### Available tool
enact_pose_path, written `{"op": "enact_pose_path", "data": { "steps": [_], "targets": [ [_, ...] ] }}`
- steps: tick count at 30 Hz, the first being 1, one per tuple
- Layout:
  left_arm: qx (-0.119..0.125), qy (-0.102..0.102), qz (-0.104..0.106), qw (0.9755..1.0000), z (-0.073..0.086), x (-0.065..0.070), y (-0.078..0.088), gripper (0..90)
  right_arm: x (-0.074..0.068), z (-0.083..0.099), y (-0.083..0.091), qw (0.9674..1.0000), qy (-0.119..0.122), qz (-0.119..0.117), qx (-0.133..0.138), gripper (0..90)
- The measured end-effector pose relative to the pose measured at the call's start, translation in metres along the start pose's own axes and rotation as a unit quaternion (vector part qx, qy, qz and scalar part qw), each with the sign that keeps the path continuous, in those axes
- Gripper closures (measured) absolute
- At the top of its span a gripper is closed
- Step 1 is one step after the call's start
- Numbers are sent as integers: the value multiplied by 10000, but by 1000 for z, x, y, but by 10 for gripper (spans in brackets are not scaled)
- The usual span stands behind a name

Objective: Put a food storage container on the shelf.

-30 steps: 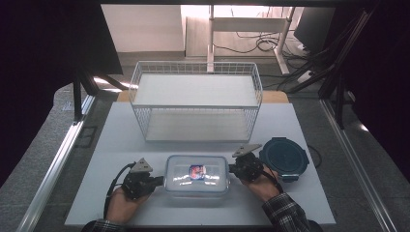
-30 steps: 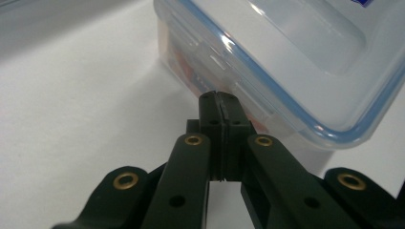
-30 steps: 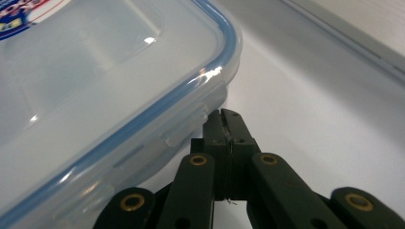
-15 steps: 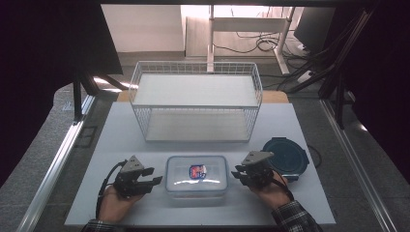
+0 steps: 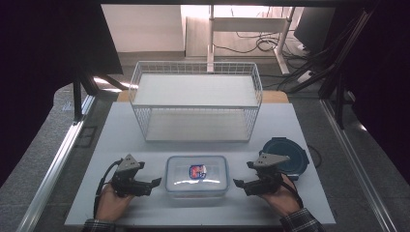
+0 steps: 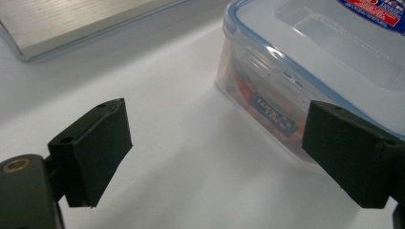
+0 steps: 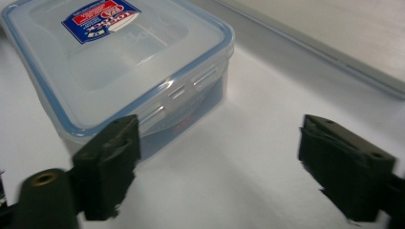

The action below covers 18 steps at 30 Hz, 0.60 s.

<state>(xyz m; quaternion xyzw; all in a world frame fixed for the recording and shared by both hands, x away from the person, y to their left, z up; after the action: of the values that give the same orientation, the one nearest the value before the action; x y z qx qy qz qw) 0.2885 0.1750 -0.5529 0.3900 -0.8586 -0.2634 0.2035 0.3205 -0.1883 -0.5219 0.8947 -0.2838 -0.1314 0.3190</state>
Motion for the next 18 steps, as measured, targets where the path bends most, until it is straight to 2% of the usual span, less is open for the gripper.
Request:
{"op": "enact_pose_path", "data": {
  "steps": [4, 7, 10, 13, 14, 15, 16, 18],
  "targets": [
    [-57, 123, 72, 9999, -2, -1, 2, 111, -2, -4, 1, 10000, 11, -61, 68, 84],
    [26, 174, 168, 9997, -9, 3, 7, 98, -4, -7, 0, 9999, 4, -96, 134, 74],
    [89, 215, 399, 9989, -15, 12, 9, 78, -9, -11, -2, 9996, -33, -185, 186, 64],
    [16, 200, 643, 9977, -19, 21, 4, 56, -16, -15, -8, 9994, 9, -298, 175, 43],
    [-76, 174, 714, 9973, -21, 25, 0, 34, -20, -17, -12, 9992, 73, -358, 129, 38],
    [-76, 174, 714, 9973, -21, 25, 0, 25, -20, -17, -12, 9992, 73, -358, 129, 38],
    [-75, 246, 833, 9962, -23, 27, -4, 17, -24, -18, -17, 9990, 150, -416, 68, 35],
    [-104, 275, 897, 9955, -23, 28, -6, 32, -28, -19, -22, 9987, 179, -482, -30, 34]
  ]
}}
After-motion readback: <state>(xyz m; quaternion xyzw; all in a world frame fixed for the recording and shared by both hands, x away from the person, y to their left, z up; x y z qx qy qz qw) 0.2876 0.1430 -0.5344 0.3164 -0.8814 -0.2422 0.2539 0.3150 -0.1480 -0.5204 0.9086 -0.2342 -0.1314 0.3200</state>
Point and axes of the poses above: each handheld gripper's, and its own axes: y roughly backward along the jaws, z roughly out of its underside, x roughly to its right, the point moved 6 cm from there along -y, roughly forward along the jaws
